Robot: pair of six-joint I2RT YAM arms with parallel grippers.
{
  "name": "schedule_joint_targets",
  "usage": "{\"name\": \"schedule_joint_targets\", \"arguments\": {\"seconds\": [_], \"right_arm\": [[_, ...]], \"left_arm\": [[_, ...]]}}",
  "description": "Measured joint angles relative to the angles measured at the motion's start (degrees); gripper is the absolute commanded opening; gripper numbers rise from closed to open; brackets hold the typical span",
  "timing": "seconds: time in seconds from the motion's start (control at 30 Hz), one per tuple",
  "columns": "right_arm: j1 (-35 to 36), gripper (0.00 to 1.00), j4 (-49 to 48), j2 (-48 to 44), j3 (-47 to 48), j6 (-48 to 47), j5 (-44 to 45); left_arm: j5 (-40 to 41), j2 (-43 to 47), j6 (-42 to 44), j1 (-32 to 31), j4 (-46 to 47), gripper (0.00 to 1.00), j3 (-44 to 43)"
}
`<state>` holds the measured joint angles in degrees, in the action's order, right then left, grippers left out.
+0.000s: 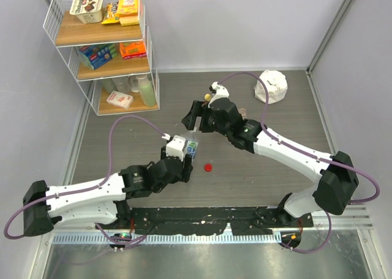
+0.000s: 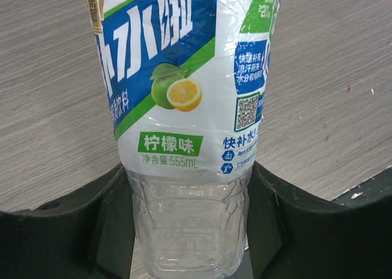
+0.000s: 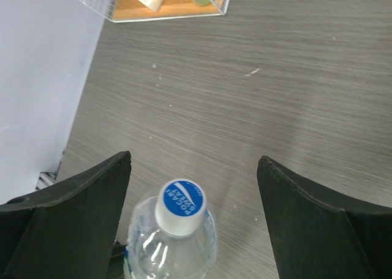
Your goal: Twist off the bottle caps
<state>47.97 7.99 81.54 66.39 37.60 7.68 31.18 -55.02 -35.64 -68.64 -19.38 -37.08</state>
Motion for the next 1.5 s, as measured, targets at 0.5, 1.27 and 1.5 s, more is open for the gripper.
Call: {"name": "schedule_joint_targets", "arguments": {"seconds": [0.5,1.27,1.5], "right_arm": [[0.6,0.36,0.2,0.6,0.0,0.5,-1.0],[0.7,0.38,-2.8,0.4,-1.1,1.4,-3.5],[0.5,0.02,-4.1,0.4,-1.5,2.1,-4.6]], "left_arm": [[4.9,-2.6,-0.4,-2.1,-3.5,0.0,-3.3],[8.2,-3.2,-1.4,-3.0,-6.1,0.0,-5.2],[9.0,-3.6,-1.4,-3.3,-6.5,0.0,-5.4]]}}
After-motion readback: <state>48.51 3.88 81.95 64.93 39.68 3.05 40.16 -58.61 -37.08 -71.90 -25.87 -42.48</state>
